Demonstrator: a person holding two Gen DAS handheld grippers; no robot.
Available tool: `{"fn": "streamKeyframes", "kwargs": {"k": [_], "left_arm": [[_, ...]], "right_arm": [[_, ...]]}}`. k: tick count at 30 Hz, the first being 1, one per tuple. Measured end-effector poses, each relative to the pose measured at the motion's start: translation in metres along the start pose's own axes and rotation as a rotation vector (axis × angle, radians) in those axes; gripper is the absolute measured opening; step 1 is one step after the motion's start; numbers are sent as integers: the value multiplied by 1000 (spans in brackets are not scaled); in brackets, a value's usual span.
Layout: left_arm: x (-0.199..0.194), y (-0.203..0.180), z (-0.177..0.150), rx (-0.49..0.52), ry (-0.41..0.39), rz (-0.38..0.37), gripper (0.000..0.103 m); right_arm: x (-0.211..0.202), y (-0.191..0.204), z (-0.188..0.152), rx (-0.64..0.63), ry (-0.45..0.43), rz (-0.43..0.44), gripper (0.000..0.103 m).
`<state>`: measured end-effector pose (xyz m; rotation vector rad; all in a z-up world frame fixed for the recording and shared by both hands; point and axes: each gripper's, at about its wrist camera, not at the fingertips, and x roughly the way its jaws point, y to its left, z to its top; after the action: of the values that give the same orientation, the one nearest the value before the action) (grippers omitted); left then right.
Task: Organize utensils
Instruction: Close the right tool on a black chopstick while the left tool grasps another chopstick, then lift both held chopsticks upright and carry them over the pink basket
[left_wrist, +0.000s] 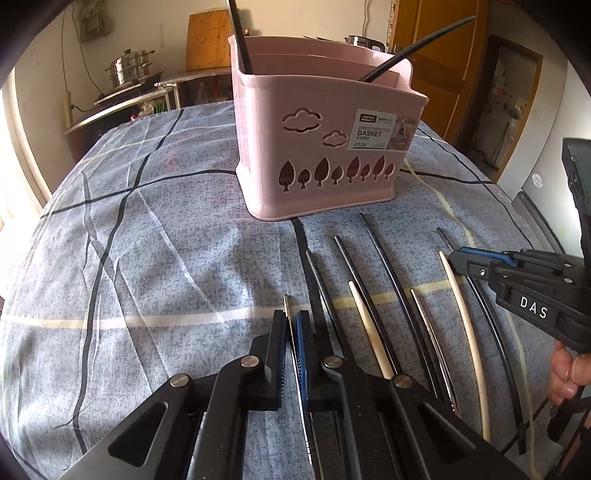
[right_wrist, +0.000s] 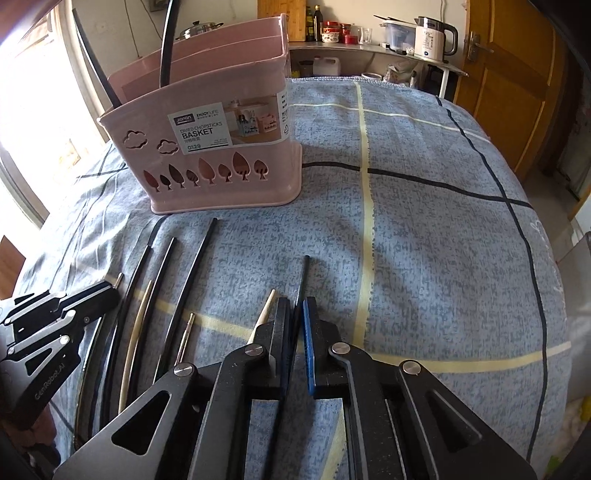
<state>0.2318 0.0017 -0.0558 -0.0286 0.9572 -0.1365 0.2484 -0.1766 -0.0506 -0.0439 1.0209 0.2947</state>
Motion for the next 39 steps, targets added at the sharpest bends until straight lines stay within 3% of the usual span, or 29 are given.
{"fn": "streamKeyframes", "kwargs": {"k": [6,15,27,39], "left_arm": [[-14,7,3,-21,-14,-35,4],[-66,5,19,-4,-114,-66,4],[-129,0,42,20,-239,-93,4],[-161,0,54,30,-297,-114,3]], "right_arm": [[-17,-7,0,36,-22,39,6],[-65,-4,8,39,-118,70,5],[-126,-4,23,25,-261,74,5],[-166,0,28,6,-351,68,5]]}}
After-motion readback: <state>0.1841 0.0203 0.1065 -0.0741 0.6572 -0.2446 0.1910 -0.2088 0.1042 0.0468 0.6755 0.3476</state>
